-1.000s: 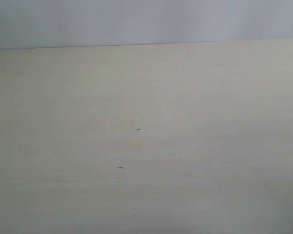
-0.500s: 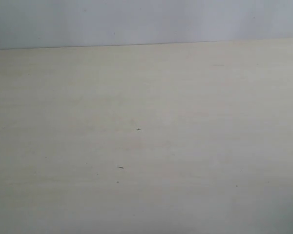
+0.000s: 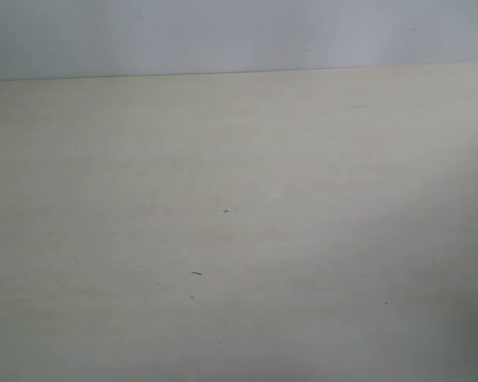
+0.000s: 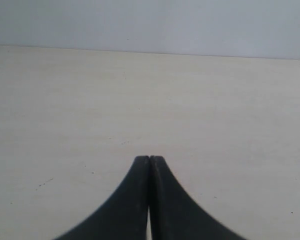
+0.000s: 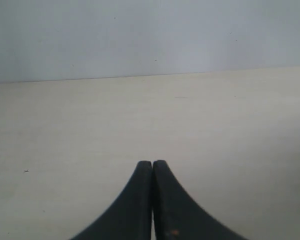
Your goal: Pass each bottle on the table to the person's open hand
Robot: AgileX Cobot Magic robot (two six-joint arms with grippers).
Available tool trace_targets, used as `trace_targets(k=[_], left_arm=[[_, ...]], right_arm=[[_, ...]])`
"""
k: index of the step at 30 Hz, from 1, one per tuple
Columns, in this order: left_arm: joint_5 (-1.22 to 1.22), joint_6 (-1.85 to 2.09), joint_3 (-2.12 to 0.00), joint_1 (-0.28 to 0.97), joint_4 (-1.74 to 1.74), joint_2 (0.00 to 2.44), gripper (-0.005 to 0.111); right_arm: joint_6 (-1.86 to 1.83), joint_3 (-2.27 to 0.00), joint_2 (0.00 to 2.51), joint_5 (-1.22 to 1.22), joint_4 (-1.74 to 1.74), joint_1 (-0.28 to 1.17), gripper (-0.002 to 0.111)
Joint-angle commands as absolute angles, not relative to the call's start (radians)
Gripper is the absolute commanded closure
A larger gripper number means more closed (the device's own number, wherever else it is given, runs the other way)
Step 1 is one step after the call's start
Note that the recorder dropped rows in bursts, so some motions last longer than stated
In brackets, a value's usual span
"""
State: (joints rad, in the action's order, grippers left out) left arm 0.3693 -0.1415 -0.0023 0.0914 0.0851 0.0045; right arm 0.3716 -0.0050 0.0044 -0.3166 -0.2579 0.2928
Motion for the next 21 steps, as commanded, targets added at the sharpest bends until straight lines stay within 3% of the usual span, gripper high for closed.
trace_targets(k=[1, 21], left_arm=[[0.354, -0.135, 0.0, 0.09, 0.074, 0.0, 0.106], [0.354, -0.135, 0.0, 0.09, 0.074, 0.0, 0.106]], right_arm=[[0.366, 0.0, 0.0, -0.309, -0.261, 0.297, 0.108], [0.367, 0.0, 0.0, -0.309, -0.261, 0.259, 0.108]])
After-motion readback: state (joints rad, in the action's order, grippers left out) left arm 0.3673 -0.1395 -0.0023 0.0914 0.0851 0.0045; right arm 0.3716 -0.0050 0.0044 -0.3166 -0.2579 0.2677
